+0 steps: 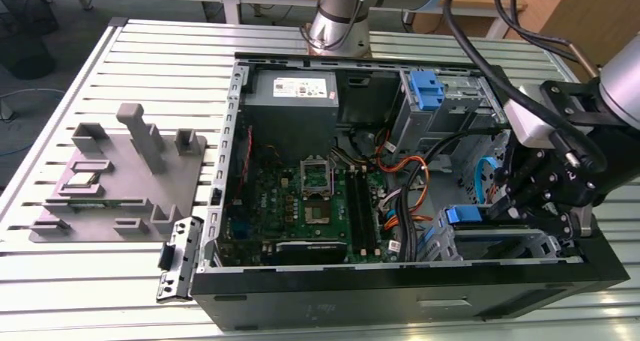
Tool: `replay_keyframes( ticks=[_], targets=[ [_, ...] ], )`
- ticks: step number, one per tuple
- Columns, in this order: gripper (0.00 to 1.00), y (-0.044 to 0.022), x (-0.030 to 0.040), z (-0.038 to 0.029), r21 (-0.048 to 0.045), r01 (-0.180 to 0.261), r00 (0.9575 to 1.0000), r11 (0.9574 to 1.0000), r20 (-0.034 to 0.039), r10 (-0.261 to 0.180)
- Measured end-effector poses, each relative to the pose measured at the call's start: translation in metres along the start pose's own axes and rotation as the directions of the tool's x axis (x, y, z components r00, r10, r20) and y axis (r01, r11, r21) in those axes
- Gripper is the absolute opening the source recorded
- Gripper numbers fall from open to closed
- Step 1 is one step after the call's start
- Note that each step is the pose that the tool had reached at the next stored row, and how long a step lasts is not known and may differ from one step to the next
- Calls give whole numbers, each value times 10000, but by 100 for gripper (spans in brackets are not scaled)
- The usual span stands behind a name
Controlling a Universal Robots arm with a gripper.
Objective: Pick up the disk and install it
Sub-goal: 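Insert the disk into the insertion slot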
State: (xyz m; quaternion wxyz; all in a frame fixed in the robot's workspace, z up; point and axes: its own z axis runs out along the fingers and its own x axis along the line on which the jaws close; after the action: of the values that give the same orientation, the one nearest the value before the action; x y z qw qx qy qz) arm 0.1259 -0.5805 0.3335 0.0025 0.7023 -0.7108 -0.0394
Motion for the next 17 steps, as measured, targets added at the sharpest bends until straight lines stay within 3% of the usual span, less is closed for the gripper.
replay_keyframes(
  ticks=[8, 17],
  targets=[
    [10, 12, 5, 94, 49, 4, 10000, 10000, -4, -4],
    [10, 13, 5, 99, 50, 3, 10000, 10000, -3, -3]
  ],
)
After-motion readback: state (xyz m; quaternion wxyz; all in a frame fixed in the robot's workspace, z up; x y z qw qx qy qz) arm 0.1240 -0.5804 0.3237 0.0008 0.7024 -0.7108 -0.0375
